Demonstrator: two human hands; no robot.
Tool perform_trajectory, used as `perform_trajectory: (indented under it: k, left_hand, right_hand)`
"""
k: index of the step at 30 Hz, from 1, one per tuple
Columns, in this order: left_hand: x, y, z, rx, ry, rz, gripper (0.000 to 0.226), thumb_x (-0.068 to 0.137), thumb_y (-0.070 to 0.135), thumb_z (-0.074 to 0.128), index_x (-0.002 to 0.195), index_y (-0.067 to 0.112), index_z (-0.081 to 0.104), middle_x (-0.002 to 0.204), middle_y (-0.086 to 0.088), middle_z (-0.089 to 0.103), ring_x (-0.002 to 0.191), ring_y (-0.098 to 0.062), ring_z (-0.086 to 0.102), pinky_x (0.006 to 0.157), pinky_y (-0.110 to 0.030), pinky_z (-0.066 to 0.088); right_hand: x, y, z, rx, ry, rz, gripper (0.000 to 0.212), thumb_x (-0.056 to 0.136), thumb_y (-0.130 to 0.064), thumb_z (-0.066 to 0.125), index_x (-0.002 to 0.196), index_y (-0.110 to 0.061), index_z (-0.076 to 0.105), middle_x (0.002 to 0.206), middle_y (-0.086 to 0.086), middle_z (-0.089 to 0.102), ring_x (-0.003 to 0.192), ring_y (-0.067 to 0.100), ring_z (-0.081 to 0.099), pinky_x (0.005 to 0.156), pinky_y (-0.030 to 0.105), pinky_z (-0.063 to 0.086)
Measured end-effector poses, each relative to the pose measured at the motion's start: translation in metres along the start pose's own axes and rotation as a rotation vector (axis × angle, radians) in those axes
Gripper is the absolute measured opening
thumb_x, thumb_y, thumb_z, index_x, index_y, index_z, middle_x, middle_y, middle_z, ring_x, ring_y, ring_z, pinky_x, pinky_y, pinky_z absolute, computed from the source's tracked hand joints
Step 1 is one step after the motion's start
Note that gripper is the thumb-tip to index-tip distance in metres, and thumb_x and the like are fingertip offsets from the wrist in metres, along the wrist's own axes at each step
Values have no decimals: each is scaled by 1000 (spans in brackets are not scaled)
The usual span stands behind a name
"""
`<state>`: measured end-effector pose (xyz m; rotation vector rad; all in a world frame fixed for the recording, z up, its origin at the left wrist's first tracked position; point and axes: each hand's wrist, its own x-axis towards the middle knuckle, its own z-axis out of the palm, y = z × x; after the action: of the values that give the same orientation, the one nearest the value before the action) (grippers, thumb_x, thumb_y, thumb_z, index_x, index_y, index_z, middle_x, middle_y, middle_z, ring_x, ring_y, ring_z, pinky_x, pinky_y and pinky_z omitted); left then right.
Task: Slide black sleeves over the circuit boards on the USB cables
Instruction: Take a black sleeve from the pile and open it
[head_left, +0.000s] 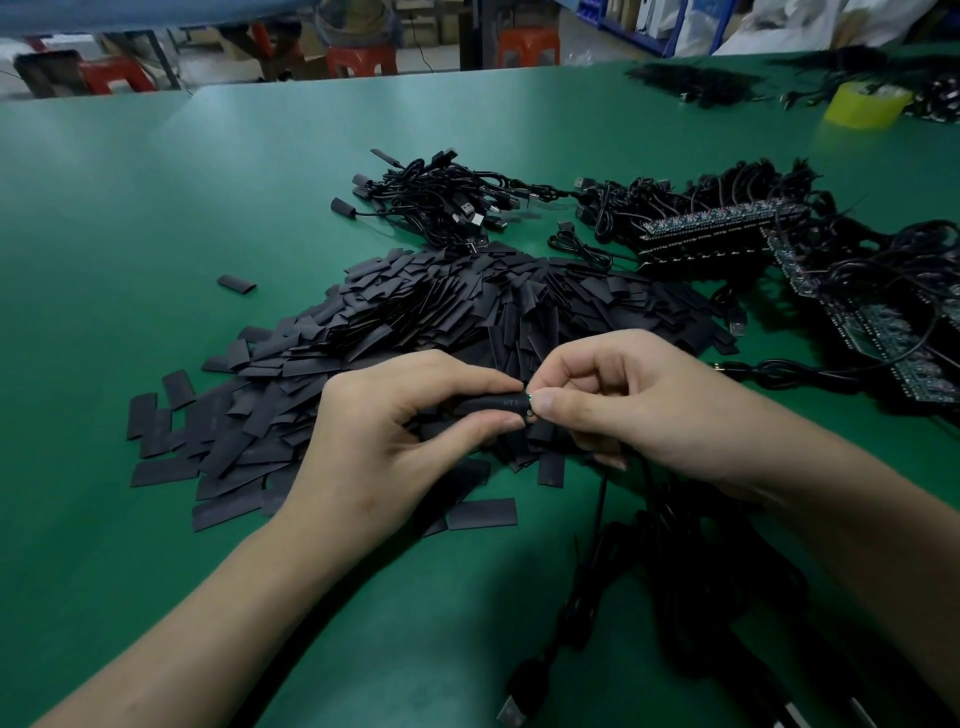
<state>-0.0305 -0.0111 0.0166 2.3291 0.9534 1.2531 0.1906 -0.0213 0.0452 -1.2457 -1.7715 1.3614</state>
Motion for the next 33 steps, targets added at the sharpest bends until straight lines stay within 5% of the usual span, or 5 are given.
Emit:
perform_trajectory:
  k: [8, 16, 20, 23, 33]
  left_hand:
    - [0, 3, -3, 66, 94, 9, 21, 87, 23, 80, 105, 14, 79, 97, 9, 75, 90, -3, 69, 82, -16, 48]
    - [0, 2, -1, 77, 109, 28, 22, 87, 22, 80, 106, 12, 79, 97, 7, 75, 90, -3, 69, 83, -16, 48]
    - [1, 2, -3, -28, 272, -134, 28, 85, 25, 82, 112, 23, 75, 93, 9, 77, 85, -7, 72, 84, -18, 52]
    - [1, 0, -3, -158, 329, -251, 20, 83, 27, 79, 103, 28, 76, 90, 12, 78, 82, -5, 74, 80, -18, 55]
    - [-3, -1, 1, -249, 293, -279, 15, 91, 35, 72, 105, 31, 76, 92, 9, 79, 88, -13, 77, 82, -31, 59]
  right_hand:
    - [-1, -2, -7, -44, 83, -89, 12, 98, -16, 67, 88, -15, 74, 67, 3, 70, 63, 15, 70, 65, 21, 53]
    - [0, -1, 2, -58, 132, -154, 9, 95, -12, 70, 86, -14, 73, 68, 4, 72, 64, 17, 73, 69, 31, 60]
    - [-2, -1, 7, -236, 331, -326, 6, 90, -17, 77, 86, -21, 75, 73, -5, 73, 68, 10, 72, 66, 23, 56]
    - [-5, 1, 9, -318, 412, -427, 4, 88, -21, 79, 89, -20, 75, 77, -6, 74, 73, 14, 71, 67, 31, 55]
    - [1, 10, 13, -435, 423, -543, 24, 86, -21, 81, 110, -19, 78, 81, -9, 72, 78, 10, 70, 71, 29, 55]
